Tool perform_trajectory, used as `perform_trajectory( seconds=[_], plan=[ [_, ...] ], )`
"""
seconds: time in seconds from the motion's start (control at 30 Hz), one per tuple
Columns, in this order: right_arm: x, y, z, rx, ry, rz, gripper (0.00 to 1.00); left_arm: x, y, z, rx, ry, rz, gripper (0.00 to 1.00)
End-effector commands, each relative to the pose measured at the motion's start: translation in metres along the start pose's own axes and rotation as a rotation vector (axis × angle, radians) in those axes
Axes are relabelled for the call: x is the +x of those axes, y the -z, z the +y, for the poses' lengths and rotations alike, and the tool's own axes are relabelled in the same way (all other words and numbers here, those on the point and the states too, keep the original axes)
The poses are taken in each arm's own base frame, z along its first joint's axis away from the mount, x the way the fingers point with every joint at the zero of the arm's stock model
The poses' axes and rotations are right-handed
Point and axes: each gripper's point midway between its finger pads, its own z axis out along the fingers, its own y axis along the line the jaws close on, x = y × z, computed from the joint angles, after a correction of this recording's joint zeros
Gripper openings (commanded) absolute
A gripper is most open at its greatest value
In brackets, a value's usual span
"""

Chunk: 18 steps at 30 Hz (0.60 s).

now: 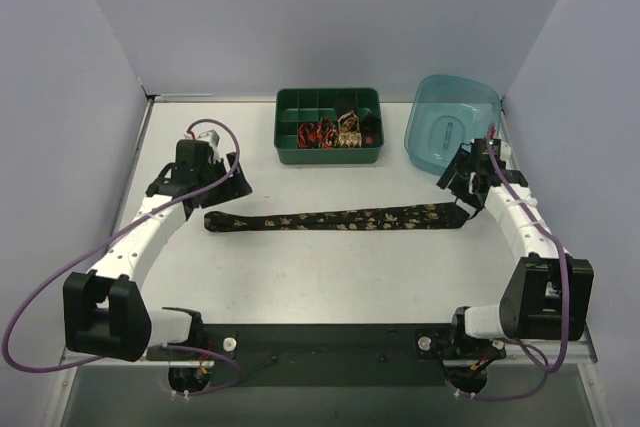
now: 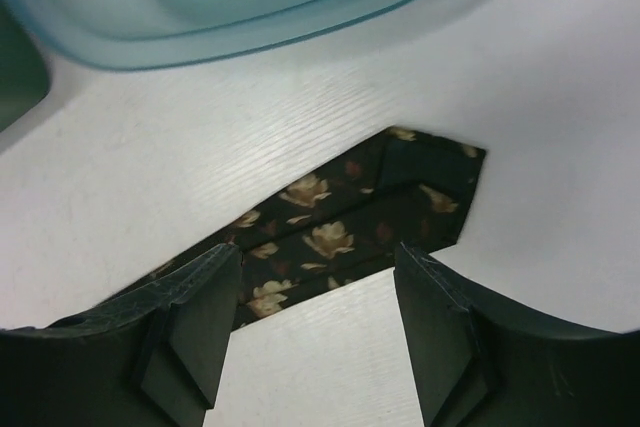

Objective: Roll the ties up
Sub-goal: Flatten out the tie at the center of the board.

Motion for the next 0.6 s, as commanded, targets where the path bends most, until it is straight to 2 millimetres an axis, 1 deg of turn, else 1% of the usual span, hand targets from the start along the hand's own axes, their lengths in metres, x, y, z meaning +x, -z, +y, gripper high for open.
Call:
perform_trajectory(
  seconds=[0.0, 0.03, 0.07, 0.1, 0.13, 0.17, 0.2, 0.23, 0.27, 0.3, 0.33, 0.37, 0.4, 0.43, 0.47, 0.5, 0.53, 0.57],
  plan=[
    [0.002, 0.012, 0.036, -0.061, 0.111, -0.024, 0.63, -0.009, 0.003, -0.005, 0.032, 0.016, -0.078, 0.78],
    [0.005, 0.013, 0.043, -0.083, 0.121, -0.017, 0.63, -0.011, 0.003, -0.005, 0.036, 0.02, -0.089, 0.73],
    [0.011, 0.012, 0.051, -0.116, 0.13, 0.006, 0.63, -0.005, 0.0, -0.002, 0.033, 0.027, -0.081, 0.69],
    [0.016, 0.011, 0.057, -0.137, 0.136, 0.011, 0.63, -0.006, 0.002, -0.001, 0.037, 0.042, -0.094, 0.56],
    [0.022, 0.011, 0.068, -0.173, 0.16, 0.018, 0.62, -0.007, 0.001, -0.001, 0.045, 0.049, -0.11, 0.45],
    [0.027, 0.011, 0.074, -0.199, 0.172, 0.026, 0.62, -0.006, 0.001, 0.0, 0.05, 0.058, -0.119, 0.38],
    [0.03, 0.011, 0.081, -0.216, 0.185, 0.02, 0.62, 0.0, 0.002, 0.002, 0.063, 0.078, -0.12, 0.31],
    [0.038, 0.012, 0.089, -0.243, 0.209, 0.029, 0.62, -0.007, 0.004, -0.001, 0.094, 0.087, -0.159, 0.14],
    [0.045, 0.012, 0.097, -0.274, 0.224, 0.048, 0.62, -0.008, 0.004, -0.001, 0.115, 0.097, -0.176, 0.07],
    [0.046, 0.011, 0.103, -0.289, 0.231, 0.042, 0.62, 0.005, 0.005, -0.001, 0.15, 0.118, -0.168, 0.0],
    [0.049, 0.011, 0.107, -0.298, 0.241, 0.048, 0.62, -0.006, 0.007, -0.002, 0.184, 0.133, -0.226, 0.0],
    [0.055, 0.009, 0.111, -0.302, 0.258, 0.062, 0.62, -0.004, 0.008, 0.0, 0.206, 0.148, -0.244, 0.0],
    [0.057, 0.01, 0.116, -0.317, 0.266, 0.069, 0.62, -0.004, 0.014, -0.006, 0.258, 0.179, -0.264, 0.0],
    [0.06, 0.009, 0.119, -0.328, 0.275, 0.075, 0.62, -0.002, 0.011, -0.002, 0.292, 0.198, -0.304, 0.0],
    [0.063, 0.008, 0.124, -0.339, 0.282, 0.087, 0.62, -0.006, 0.014, 0.005, 0.308, 0.231, -0.336, 0.0],
    [0.066, 0.007, 0.125, -0.343, 0.282, 0.095, 0.62, -0.005, 0.02, -0.001, 0.373, 0.263, -0.345, 0.0],
    [0.066, 0.007, 0.127, -0.352, 0.279, 0.097, 0.62, -0.006, 0.02, 0.007, 0.4, 0.285, -0.397, 0.0],
    [0.07, 0.006, 0.13, -0.362, 0.282, 0.107, 0.62, -0.011, 0.023, 0.014, 0.419, 0.309, -0.432, 0.0]
  ],
)
